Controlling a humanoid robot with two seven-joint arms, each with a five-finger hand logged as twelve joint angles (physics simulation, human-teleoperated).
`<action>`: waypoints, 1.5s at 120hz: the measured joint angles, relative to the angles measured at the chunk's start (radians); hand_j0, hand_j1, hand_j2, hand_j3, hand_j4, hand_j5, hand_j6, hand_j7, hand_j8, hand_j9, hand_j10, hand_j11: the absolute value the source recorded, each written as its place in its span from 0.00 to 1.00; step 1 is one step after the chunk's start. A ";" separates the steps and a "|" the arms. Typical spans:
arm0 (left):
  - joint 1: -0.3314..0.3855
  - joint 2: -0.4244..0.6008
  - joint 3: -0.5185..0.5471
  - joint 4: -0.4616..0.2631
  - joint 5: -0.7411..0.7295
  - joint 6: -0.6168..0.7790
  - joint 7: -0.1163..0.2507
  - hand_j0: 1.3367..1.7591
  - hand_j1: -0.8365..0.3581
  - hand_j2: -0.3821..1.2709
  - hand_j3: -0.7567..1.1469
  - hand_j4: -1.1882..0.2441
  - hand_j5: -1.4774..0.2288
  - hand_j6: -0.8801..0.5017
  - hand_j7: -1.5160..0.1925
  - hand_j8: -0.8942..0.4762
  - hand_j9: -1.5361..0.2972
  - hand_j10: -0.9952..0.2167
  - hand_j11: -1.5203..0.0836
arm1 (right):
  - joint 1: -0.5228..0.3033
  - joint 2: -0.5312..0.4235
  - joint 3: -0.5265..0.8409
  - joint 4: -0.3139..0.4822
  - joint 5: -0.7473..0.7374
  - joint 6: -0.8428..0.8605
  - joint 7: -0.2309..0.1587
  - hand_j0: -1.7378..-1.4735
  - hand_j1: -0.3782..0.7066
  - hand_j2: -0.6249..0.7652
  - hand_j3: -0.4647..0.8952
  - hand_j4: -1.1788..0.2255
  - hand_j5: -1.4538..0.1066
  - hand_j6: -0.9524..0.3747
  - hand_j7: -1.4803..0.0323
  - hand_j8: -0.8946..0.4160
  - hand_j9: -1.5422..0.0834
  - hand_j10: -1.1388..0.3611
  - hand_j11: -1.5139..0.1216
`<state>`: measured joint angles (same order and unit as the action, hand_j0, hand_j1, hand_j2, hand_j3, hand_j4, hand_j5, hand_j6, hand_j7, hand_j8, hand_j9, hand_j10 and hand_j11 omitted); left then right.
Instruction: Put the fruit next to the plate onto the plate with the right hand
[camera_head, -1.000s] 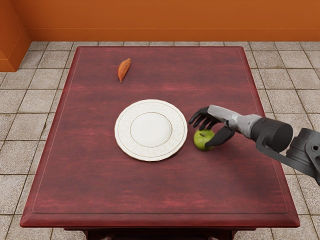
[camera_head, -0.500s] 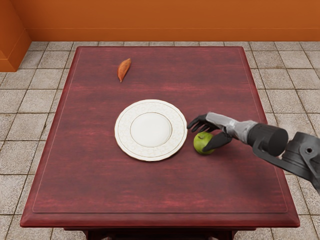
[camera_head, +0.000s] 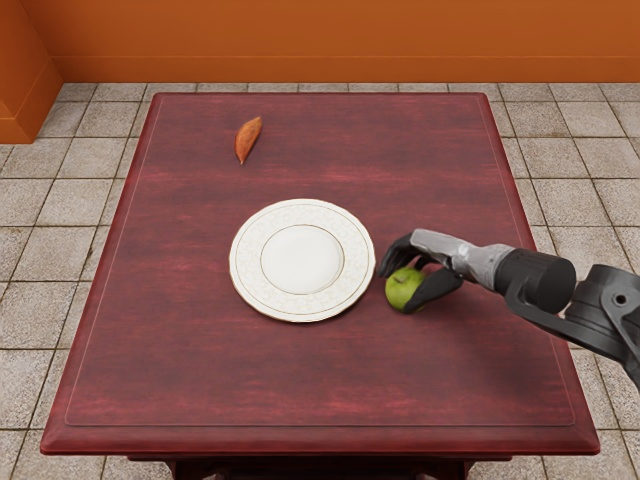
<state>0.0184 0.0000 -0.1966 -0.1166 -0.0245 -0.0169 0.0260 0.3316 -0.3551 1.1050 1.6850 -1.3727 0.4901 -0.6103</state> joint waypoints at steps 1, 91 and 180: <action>0.000 0.000 0.000 0.000 0.000 0.000 0.000 0.76 0.98 0.23 0.40 0.82 0.86 0.63 0.88 0.64 0.83 0.81 0.94 | 0.000 0.000 0.000 0.000 0.001 0.000 0.000 0.34 0.67 0.66 0.34 0.41 0.39 0.39 0.44 0.51 0.42 0.55 0.38; 0.000 0.000 0.000 0.000 0.000 0.000 0.000 0.76 0.98 0.23 0.40 0.82 0.86 0.63 0.88 0.64 0.83 0.81 0.94 | 0.372 0.133 -0.102 -0.226 0.118 0.001 -0.001 0.31 0.66 0.85 0.34 0.34 0.30 0.26 0.35 0.43 0.36 0.49 0.35; 0.000 0.000 0.000 0.000 0.000 0.000 0.000 0.76 0.98 0.23 0.40 0.82 0.86 0.63 0.88 0.64 0.83 0.81 0.94 | 0.259 0.101 0.057 -0.271 0.635 0.065 -0.001 0.30 0.09 0.48 0.34 0.79 0.87 0.67 0.92 0.65 0.89 0.73 0.87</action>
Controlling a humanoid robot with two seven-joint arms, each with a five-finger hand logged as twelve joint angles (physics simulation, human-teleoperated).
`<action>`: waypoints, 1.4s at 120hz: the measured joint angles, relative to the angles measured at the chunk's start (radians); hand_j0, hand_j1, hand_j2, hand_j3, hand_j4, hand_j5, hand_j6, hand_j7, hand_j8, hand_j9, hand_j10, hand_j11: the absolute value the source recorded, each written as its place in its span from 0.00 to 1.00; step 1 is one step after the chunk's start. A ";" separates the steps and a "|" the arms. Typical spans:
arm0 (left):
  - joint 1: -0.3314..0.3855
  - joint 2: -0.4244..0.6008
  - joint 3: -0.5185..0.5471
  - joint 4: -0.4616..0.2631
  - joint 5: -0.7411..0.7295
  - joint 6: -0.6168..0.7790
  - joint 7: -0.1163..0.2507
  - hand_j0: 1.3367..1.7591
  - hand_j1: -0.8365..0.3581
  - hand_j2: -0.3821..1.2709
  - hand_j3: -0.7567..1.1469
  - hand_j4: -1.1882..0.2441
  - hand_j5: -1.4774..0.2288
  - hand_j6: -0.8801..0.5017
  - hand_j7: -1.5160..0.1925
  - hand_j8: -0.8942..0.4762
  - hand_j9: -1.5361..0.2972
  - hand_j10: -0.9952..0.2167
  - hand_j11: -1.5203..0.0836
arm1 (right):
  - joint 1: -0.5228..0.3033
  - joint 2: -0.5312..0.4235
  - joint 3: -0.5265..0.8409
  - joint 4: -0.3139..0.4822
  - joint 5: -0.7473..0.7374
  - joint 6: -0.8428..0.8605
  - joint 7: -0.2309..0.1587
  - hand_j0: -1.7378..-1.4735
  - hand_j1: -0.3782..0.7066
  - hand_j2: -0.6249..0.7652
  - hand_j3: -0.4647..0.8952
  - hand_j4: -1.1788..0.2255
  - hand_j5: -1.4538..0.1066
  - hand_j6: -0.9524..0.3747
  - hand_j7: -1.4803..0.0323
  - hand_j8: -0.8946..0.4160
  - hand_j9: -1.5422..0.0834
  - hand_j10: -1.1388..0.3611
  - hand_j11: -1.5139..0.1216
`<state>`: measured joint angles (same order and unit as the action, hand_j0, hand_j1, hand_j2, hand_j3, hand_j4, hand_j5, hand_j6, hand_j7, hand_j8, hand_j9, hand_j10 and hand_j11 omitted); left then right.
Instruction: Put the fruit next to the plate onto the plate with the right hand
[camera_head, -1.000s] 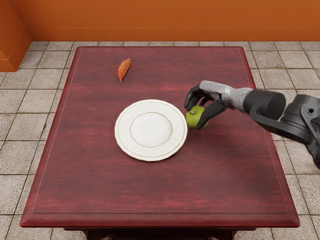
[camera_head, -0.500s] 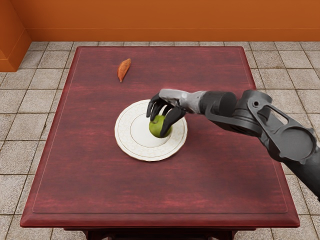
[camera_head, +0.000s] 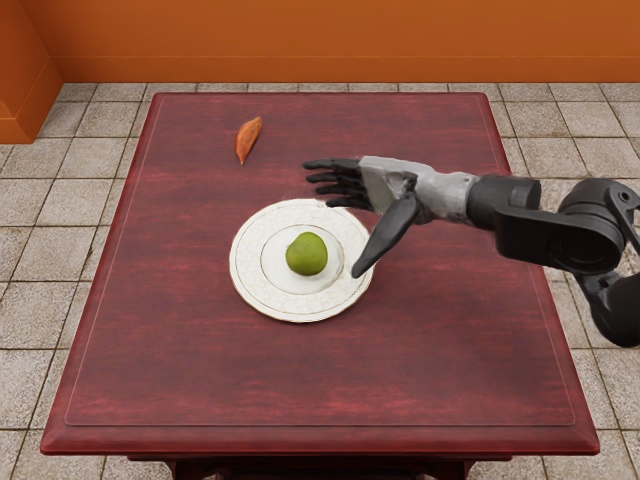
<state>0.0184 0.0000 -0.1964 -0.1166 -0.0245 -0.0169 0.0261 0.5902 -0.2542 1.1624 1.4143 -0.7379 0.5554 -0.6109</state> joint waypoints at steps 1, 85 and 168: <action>0.000 0.000 0.000 0.000 0.000 0.000 0.000 0.76 0.98 0.23 0.40 0.82 0.86 0.63 0.88 0.64 0.83 0.81 0.94 | -0.011 -0.002 0.013 0.001 0.005 0.004 0.000 0.30 0.09 0.48 0.34 0.79 0.87 0.67 0.92 0.66 0.89 0.73 0.87; 0.000 0.000 -0.001 0.000 0.000 0.000 0.000 0.76 0.98 0.23 0.40 0.82 0.86 0.63 0.88 0.64 0.83 0.81 0.94 | -0.486 -0.122 0.632 -0.005 0.403 0.055 0.000 0.30 0.03 0.45 0.34 0.84 0.93 0.72 0.98 0.68 0.95 0.76 0.92; 0.001 0.000 0.001 -0.014 0.009 -0.002 0.000 0.76 0.98 0.23 0.40 0.82 0.86 0.63 0.88 0.64 0.83 0.81 0.94 | -0.495 -0.132 0.645 -0.007 0.413 0.056 0.000 0.30 0.03 0.45 0.34 0.84 0.93 0.72 0.98 0.68 0.95 0.76 0.93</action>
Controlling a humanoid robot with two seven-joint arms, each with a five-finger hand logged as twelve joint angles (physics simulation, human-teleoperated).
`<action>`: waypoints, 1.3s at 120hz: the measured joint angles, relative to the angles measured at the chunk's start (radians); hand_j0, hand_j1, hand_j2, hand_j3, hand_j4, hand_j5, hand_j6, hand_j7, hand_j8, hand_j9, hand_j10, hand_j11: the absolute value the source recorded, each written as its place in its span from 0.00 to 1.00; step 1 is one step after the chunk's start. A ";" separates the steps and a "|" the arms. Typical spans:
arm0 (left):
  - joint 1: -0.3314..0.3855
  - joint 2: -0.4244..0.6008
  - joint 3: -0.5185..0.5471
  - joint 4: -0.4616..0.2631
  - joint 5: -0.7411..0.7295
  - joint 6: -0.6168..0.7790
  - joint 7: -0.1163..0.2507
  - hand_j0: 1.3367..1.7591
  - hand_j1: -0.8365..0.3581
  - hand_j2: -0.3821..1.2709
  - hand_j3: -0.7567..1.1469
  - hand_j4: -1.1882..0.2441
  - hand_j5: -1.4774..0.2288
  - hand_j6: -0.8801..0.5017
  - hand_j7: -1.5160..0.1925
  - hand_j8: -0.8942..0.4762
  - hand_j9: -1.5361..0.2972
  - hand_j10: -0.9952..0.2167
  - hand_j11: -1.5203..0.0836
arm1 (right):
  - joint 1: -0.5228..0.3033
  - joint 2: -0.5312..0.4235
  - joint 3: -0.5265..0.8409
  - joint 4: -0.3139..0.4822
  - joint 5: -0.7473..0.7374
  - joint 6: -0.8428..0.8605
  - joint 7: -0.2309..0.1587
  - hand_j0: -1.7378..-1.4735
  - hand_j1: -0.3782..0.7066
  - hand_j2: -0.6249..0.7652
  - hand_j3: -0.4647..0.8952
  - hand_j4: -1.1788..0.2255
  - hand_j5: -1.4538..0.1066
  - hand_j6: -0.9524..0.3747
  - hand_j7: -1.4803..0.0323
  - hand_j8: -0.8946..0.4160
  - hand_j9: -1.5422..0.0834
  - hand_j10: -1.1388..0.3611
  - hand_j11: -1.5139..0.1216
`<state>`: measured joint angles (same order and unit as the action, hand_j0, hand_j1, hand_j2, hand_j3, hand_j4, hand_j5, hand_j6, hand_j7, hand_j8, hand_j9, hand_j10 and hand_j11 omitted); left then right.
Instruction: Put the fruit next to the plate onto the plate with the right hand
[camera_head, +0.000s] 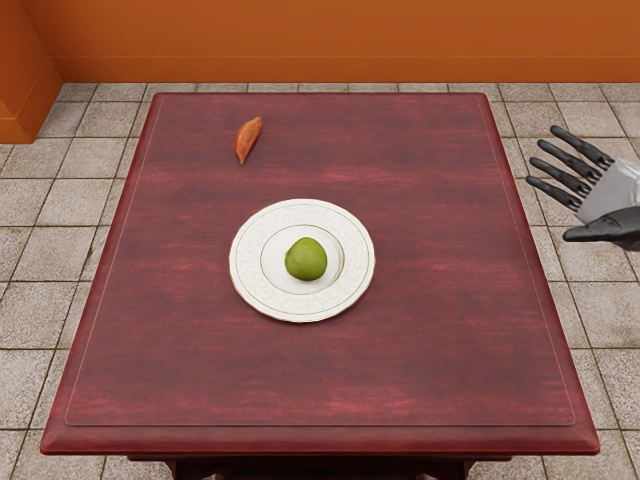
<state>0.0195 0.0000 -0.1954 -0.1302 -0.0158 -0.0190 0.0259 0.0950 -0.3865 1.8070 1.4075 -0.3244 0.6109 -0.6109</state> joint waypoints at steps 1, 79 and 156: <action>0.000 0.000 0.000 0.000 0.000 0.000 0.000 0.76 0.98 0.23 0.40 0.82 0.86 0.63 0.88 0.64 0.83 0.81 0.94 | 0.000 0.000 0.000 0.000 0.000 0.000 0.000 0.30 0.03 0.45 0.34 0.84 0.93 0.72 0.98 0.68 0.95 0.76 0.93; 0.000 0.000 0.000 0.000 0.000 0.000 0.000 0.76 0.98 0.23 0.40 0.82 0.86 0.63 0.88 0.64 0.83 0.81 0.94 | 0.013 0.001 -0.022 0.011 -0.004 0.000 0.000 0.30 0.03 0.45 0.34 0.84 0.93 0.72 0.98 0.68 0.95 0.76 0.93; -0.001 0.000 -0.001 -0.001 0.000 0.000 -0.003 0.76 0.98 0.23 0.40 0.82 0.86 0.63 0.88 0.64 0.83 0.81 0.94 | 0.016 0.003 -0.037 0.018 0.000 0.000 0.000 0.30 0.03 0.45 0.34 0.84 0.93 0.72 0.98 0.68 0.95 0.76 0.93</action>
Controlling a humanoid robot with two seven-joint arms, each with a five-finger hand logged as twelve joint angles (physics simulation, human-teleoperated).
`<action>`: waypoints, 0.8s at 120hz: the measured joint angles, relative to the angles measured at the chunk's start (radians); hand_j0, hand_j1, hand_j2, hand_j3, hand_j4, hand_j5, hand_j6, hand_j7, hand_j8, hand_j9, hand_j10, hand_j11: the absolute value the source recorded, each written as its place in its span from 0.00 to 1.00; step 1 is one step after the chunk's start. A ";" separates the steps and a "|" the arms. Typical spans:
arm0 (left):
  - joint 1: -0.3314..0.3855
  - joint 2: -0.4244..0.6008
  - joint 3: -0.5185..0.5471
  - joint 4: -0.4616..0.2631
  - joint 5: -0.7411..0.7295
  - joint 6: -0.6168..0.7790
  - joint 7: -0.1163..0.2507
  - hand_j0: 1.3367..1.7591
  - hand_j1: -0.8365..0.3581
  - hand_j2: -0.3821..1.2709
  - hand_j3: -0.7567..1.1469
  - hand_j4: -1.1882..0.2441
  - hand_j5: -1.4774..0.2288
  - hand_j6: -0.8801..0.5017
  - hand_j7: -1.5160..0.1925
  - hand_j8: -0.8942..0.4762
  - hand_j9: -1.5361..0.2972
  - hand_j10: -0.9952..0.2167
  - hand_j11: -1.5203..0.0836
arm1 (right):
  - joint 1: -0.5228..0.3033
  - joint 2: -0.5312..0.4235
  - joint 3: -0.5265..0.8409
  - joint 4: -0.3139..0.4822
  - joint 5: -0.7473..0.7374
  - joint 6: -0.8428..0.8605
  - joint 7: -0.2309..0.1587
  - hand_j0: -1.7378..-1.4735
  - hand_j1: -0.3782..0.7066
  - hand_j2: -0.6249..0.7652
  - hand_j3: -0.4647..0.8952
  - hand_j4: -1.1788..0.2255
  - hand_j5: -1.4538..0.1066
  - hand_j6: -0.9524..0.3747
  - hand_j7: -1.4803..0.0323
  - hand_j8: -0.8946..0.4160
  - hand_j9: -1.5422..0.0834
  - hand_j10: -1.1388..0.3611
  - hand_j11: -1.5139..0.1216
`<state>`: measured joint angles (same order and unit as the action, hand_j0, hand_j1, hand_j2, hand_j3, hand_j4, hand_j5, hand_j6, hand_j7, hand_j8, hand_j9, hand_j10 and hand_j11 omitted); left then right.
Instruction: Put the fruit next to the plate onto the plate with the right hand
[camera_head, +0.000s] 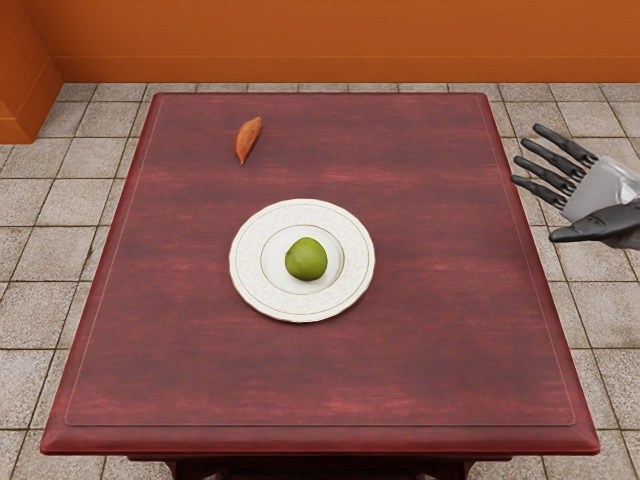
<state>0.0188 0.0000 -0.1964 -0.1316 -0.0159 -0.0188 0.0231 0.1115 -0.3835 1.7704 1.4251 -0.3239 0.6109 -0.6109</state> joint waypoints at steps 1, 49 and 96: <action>0.000 0.000 0.000 0.000 0.000 0.000 0.000 0.76 0.98 0.23 0.40 0.82 0.86 0.63 0.88 0.64 0.83 0.81 0.94 | 0.000 0.000 0.000 0.000 0.000 0.000 0.000 0.30 0.03 0.45 0.34 0.84 0.93 0.72 0.98 0.68 0.95 0.76 0.93; 0.000 0.000 0.001 0.001 0.000 0.000 0.000 0.76 0.98 0.23 0.40 0.82 0.86 0.63 0.88 0.64 0.83 0.81 0.94 | 0.002 0.001 -0.004 0.003 0.000 0.000 0.000 0.30 0.03 0.45 0.34 0.84 0.93 0.72 0.98 0.68 0.95 0.76 0.93; -0.004 0.000 0.006 0.002 0.003 0.003 0.011 0.76 0.98 0.23 0.40 0.82 0.86 0.63 0.88 0.64 0.83 0.81 0.94 | 0.009 0.003 -0.015 0.002 -0.001 0.000 0.000 0.30 0.03 0.45 0.34 0.84 0.93 0.72 0.98 0.68 0.95 0.76 0.93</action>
<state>0.0144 0.0000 -0.1903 -0.1295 -0.0124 -0.0154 0.0338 0.1208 -0.3808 1.7553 1.4271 -0.3250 0.6109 -0.6109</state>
